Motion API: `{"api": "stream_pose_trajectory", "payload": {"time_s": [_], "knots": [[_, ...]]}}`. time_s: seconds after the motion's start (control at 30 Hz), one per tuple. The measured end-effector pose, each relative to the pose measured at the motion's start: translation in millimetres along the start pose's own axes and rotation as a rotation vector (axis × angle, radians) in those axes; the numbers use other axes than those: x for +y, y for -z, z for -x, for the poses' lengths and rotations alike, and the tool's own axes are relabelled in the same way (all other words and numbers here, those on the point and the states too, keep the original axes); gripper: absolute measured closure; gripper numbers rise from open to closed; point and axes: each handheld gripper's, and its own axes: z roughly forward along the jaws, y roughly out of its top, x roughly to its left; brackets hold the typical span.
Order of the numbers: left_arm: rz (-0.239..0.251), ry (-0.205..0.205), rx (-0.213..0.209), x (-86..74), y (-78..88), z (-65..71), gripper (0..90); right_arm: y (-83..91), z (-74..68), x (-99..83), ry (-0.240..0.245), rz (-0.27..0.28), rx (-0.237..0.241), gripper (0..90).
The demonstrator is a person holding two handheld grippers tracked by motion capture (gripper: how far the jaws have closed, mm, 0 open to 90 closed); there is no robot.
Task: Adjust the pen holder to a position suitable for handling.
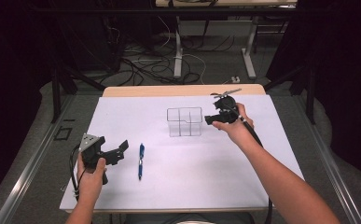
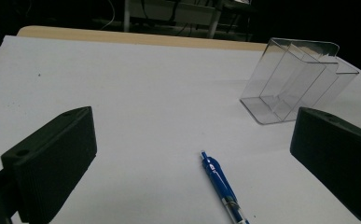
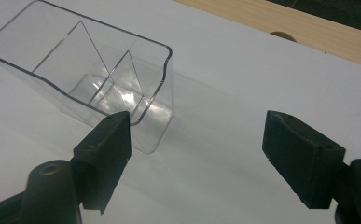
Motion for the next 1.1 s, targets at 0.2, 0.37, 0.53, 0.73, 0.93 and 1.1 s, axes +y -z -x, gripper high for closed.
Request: {"api": "stream_pose_trajectory", "payload": {"time_s": [0.2,0.37,0.53,0.73,0.93,1.1], "knots": [[-0.002,0.003,0.000,0.3,-0.8,-2.0,0.3,9.5,3.9,-10.6,0.008,0.019,0.014,18.2],[-0.003,0.016,-0.004,-0.1,-0.5,-3.5,0.1,17.1,9.3,-21.6,-0.023,0.077,0.052,15.8],[-0.001,0.016,0.000,-0.5,2.3,-5.0,0.1,23.6,16.0,-39.1,-0.061,0.125,0.067,13.3],[-0.017,0.023,0.002,1.2,1.5,-3.6,0.2,32.4,24.2,-65.3,-0.070,0.177,0.013,0.0],[-0.019,-0.006,-0.014,2.4,1.8,4.2,0.1,45.4,28.1,-88.6,-0.092,0.209,0.008,0.0],[-0.022,-0.006,-0.020,3.3,0.4,7.4,0.1,57.6,29.9,-102.3,-0.085,0.231,0.008,0.0]]}}
